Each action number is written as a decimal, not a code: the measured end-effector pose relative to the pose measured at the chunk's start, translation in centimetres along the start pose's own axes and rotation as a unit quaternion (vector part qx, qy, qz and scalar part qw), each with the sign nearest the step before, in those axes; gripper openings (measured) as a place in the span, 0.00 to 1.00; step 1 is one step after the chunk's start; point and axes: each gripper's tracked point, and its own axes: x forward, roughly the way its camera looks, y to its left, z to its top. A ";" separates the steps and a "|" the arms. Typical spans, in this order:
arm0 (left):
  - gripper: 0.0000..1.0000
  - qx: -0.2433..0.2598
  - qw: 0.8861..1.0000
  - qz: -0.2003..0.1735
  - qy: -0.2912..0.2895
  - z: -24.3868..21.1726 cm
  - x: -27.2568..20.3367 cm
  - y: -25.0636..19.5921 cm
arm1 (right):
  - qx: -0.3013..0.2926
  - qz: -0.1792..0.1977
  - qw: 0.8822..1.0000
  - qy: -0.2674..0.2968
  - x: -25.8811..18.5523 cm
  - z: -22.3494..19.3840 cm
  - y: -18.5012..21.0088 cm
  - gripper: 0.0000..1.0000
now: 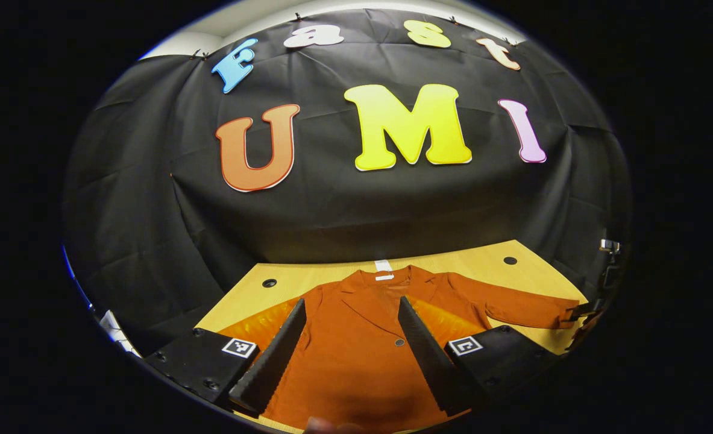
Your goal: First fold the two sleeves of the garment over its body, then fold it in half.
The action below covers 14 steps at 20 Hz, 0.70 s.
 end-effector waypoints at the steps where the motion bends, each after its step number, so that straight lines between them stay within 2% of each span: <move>1: 0.99 0.000 1.000 -0.001 0.002 -0.1 0.3 0.2 | -0.005 0.004 1.000 0.001 0.0 -0.1 0.1 0.90; 2: 0.99 -0.001 1.000 -0.001 0.005 -0.3 0.6 0.5 | -0.007 0.010 1.000 -0.001 0.0 -0.1 0.3 0.76; 3: 0.99 -0.002 1.000 0.000 0.008 -0.5 0.6 0.8 | -0.010 0.013 1.000 0.006 0.0 -0.4 0.6 0.74; 5: 0.99 -0.006 1.000 -0.001 0.004 -0.3 0.8 1.3 | -0.002 0.013 1.000 0.011 -0.1 -0.3 0.5 0.60; 6: 0.99 -0.005 1.000 0.001 0.003 -0.3 0.8 1.8 | 0.004 0.015 1.000 0.009 0.0 -0.1 0.7 0.59; 7: 0.99 -0.006 1.000 0.002 0.000 -0.3 1.0 2.2 | 0.013 0.033 0.999 0.006 0.2 -0.1 1.0 0.58; 9: 0.99 -0.009 1.000 0.007 0.000 -0.4 1.0 3.0 | 0.056 0.046 0.997 0.006 0.2 0.4 1.5 0.14; 13: 0.99 -0.023 1.000 0.016 0.005 -1.0 0.9 4.3 | 0.078 0.051 0.996 0.009 0.5 0.4 1.2 0.13; 14: 0.99 -0.024 1.000 0.018 0.005 -1.0 0.8 4.5 | 0.073 0.048 0.996 0.010 0.3 0.4 1.2 0.04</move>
